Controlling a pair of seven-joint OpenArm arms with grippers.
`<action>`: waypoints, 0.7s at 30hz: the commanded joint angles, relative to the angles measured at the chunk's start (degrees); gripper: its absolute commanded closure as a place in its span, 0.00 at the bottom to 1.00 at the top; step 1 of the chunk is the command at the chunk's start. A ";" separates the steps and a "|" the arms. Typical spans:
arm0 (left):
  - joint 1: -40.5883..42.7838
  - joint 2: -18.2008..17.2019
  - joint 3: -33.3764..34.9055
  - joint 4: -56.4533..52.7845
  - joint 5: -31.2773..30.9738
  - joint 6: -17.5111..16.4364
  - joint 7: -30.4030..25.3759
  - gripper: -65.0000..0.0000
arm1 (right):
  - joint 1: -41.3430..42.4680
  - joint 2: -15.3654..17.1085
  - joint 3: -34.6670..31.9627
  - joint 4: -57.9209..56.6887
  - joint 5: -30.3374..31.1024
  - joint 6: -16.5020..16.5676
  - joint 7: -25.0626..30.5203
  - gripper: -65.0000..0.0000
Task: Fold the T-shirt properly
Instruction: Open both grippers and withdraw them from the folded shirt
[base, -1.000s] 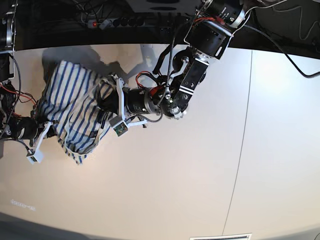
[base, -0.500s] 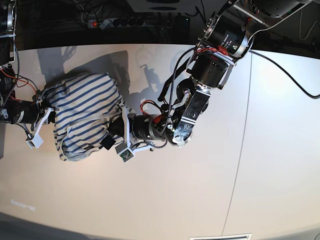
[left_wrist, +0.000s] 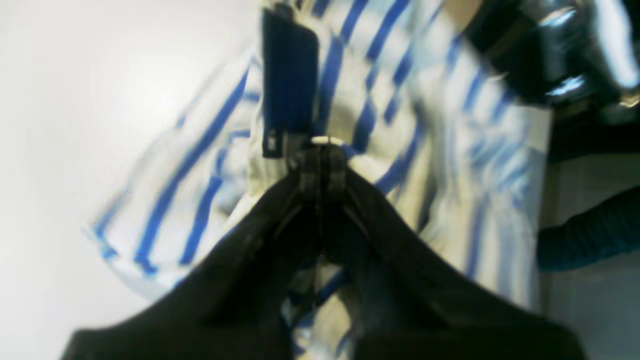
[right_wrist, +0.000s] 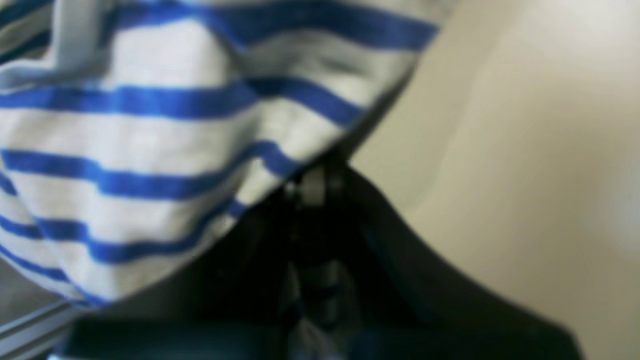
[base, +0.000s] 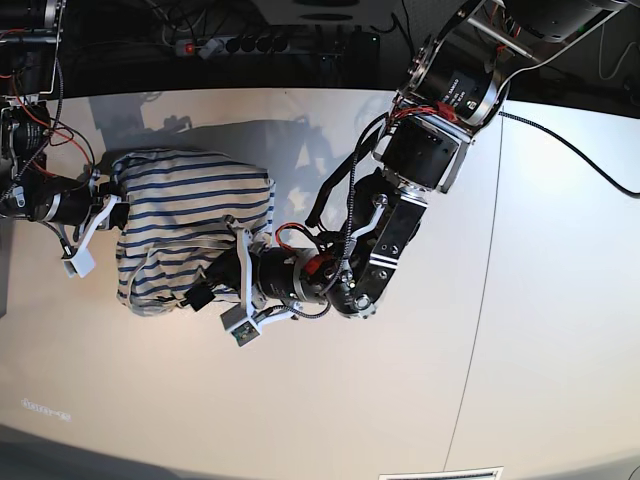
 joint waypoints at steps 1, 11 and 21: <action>-1.95 0.88 -0.46 3.32 -2.05 -0.10 -0.92 0.98 | 0.81 1.16 1.31 0.76 0.70 1.92 0.50 1.00; -1.81 -0.92 -6.10 10.49 -8.83 -0.10 4.24 0.98 | 0.83 2.45 4.70 0.76 0.70 1.90 0.96 1.00; 3.41 -12.83 -17.88 12.17 -23.17 -0.10 12.37 0.98 | -0.70 8.52 17.11 0.74 0.83 2.05 -0.15 1.00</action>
